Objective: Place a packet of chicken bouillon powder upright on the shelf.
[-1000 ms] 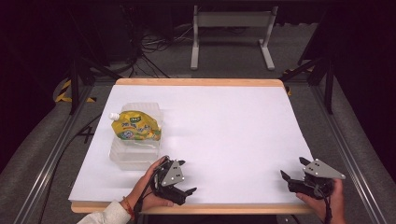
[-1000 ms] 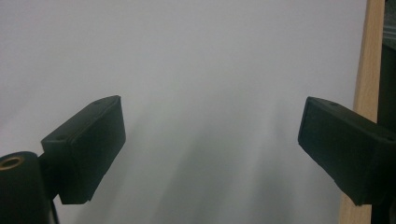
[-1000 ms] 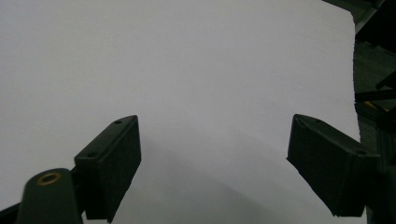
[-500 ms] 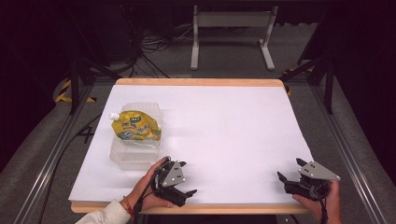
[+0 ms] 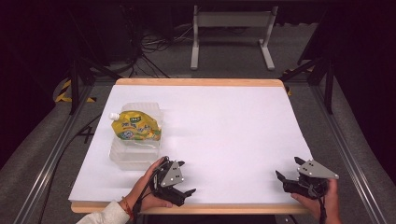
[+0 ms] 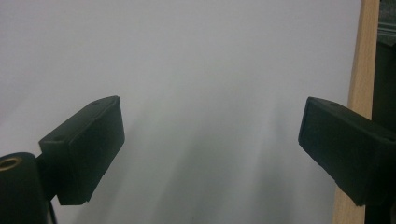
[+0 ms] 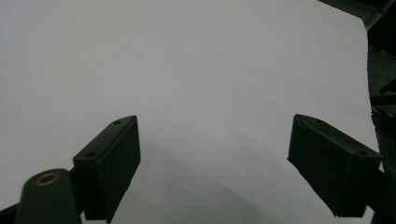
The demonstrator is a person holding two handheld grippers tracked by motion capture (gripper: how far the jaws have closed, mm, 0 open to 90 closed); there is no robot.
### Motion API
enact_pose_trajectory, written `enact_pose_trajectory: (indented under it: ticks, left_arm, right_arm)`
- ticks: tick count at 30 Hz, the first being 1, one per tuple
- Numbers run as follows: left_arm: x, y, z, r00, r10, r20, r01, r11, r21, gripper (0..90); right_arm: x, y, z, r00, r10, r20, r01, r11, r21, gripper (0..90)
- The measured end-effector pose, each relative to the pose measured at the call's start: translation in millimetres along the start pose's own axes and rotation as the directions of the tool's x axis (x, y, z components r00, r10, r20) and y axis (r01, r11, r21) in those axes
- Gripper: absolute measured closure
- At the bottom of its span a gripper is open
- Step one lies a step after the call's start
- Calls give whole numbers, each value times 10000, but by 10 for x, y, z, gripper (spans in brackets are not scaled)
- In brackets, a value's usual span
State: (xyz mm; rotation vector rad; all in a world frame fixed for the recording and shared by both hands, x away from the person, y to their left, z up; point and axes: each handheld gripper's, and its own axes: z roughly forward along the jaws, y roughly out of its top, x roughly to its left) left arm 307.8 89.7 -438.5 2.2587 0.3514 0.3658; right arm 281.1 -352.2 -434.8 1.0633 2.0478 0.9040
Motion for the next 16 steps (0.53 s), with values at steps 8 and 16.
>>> enact_pose_trajectory:
  ticks: [8,16]
  left_arm:
    - [2,16,-16,9999,87,111,-86,9999,-58,74]
    - [0,23,-15,9998,87,179,-86,9999,-71,73]
  right_arm:
    - [-7,-6,-7,10000,43,27,-43,10000,-30,169]
    - [3,-18,18,9999,-78,118,77,9999,116,169]
